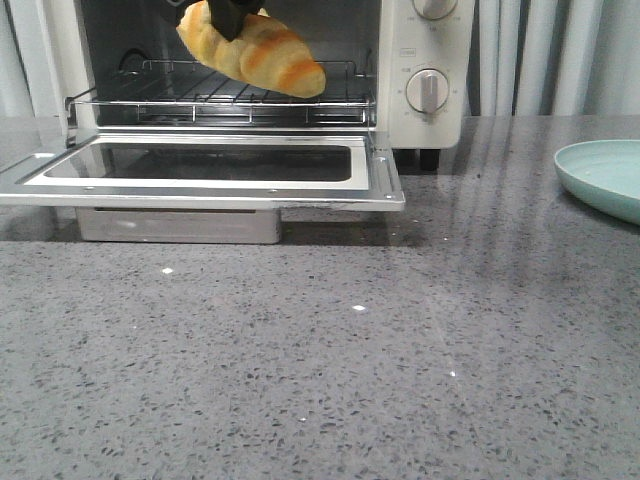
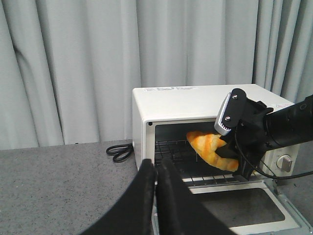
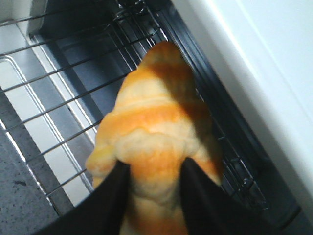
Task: Put bread in oven
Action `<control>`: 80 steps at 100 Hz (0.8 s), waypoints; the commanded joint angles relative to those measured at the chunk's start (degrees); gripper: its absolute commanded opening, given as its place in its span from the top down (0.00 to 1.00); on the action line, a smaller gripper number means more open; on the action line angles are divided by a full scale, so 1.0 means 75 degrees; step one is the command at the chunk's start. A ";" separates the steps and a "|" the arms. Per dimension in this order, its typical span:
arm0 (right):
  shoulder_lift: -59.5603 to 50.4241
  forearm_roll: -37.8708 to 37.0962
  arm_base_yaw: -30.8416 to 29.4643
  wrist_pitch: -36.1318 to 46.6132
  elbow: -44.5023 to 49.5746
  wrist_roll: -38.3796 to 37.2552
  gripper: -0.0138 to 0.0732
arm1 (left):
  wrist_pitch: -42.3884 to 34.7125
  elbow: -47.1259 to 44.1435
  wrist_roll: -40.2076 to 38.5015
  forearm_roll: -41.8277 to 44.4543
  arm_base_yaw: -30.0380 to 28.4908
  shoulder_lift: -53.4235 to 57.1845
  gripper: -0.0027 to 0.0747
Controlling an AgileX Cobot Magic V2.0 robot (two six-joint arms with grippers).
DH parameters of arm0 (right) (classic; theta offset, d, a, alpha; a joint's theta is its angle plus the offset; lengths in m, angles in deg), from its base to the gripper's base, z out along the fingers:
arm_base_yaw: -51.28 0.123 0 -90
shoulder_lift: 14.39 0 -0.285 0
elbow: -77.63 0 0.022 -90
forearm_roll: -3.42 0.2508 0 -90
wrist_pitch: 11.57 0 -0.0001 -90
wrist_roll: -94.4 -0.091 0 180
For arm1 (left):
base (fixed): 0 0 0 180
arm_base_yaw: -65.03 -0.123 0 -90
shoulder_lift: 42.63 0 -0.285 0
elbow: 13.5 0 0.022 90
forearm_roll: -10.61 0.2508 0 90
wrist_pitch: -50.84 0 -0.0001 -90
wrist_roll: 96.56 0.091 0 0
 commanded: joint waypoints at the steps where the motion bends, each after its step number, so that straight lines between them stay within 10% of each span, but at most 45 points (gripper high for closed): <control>1: -0.0451 -0.0326 -0.0031 0.0535 -0.0265 0.0049 0.33 | -0.0543 0.0146 -0.0043 -0.0013 -0.0013 -0.0111 0.99; 80: -0.1084 -0.0312 0.0842 -0.0406 -0.0265 -0.0109 0.25 | -0.0010 -0.0161 0.0149 0.0071 -0.0013 0.1889 0.99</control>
